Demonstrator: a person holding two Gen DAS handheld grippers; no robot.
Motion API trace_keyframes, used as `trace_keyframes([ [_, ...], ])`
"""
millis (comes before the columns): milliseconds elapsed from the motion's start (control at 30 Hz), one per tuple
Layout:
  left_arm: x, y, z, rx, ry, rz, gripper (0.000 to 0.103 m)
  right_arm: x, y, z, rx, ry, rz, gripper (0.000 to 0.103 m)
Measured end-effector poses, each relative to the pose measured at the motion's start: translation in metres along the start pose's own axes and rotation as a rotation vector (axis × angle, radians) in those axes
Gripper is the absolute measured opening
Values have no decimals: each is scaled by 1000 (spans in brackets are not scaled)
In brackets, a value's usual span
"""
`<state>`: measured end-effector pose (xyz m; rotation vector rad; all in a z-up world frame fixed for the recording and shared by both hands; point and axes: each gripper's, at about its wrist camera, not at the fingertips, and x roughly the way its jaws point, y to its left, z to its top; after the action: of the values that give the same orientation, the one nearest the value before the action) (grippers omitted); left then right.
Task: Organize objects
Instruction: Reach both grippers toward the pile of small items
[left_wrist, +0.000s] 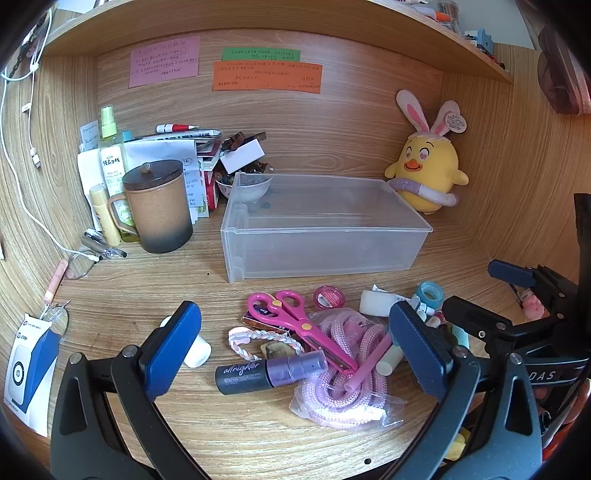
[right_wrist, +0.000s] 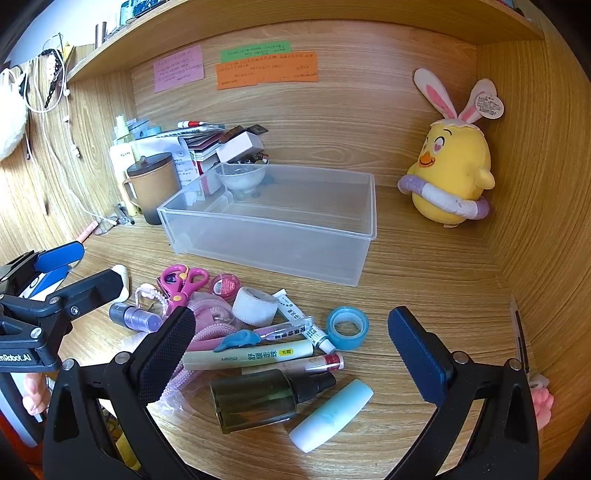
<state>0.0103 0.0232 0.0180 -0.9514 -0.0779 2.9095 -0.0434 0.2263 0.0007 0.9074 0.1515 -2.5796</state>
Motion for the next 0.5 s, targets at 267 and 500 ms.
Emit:
trace_keyframes([
  [267,-1,1,1,-6,4,-9,103,0,1,1,-1,1,1,103],
  [500,-1,1,1,-10,9,-13,103,0,1,0,-1,3,5,103],
])
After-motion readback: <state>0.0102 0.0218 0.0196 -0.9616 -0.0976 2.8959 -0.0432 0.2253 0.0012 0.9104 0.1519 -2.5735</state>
